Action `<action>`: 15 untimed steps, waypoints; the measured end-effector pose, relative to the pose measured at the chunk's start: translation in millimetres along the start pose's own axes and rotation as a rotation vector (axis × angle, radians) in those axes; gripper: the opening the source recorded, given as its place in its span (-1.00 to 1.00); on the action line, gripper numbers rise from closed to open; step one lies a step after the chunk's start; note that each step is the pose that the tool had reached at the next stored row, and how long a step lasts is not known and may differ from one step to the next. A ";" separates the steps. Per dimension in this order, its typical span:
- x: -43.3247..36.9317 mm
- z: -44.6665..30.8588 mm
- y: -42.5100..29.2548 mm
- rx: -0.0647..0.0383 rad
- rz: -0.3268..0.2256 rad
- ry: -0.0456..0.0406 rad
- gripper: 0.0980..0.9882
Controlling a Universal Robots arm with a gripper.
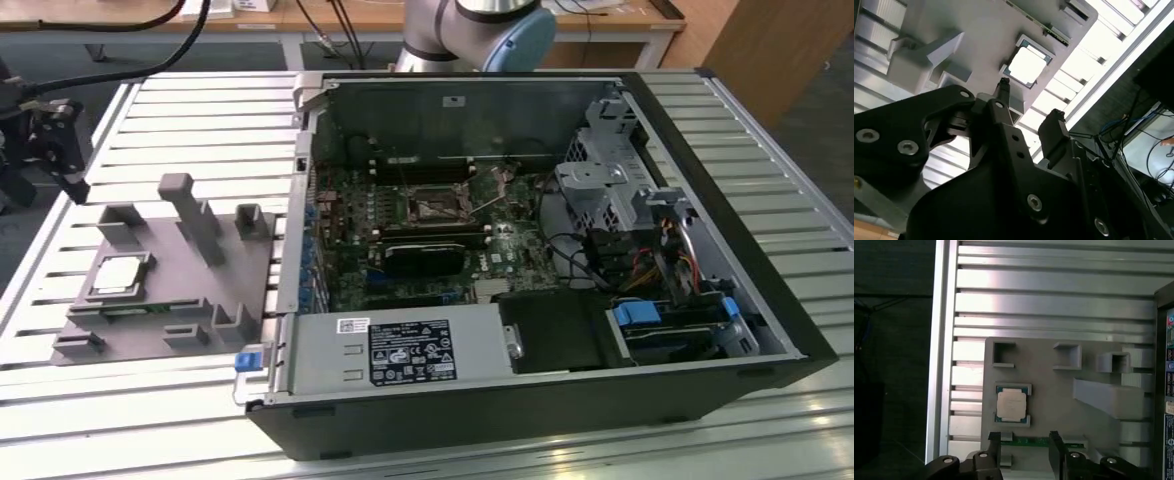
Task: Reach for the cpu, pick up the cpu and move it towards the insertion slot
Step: 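Pick up the cpu and move it towards the insertion slot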
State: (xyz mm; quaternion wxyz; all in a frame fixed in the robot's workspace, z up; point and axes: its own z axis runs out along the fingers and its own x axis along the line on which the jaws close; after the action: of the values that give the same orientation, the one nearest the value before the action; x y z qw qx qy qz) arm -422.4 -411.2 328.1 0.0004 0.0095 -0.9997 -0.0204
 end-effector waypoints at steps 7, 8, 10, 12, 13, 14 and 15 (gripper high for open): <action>1.9 12.8 -0.2 0.000 0.012 -0.0007 0.35; 2.2 14.7 0.3 0.000 0.014 -0.0007 0.49; 2.6 18.3 2.7 0.000 0.022 -0.0007 0.49; 3.2 22.1 3.8 0.000 0.027 -0.0012 0.49; 3.8 23.9 3.7 0.000 0.028 -0.0013 0.49; 4.4 25.7 3.5 0.000 0.027 -0.0012 0.49; 4.9 27.5 3.1 0.000 0.023 -0.0009 0.49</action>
State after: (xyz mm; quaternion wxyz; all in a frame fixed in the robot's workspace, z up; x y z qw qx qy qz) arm -427.4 -407.0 300.8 0.0002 -0.0021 -0.9998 -0.0204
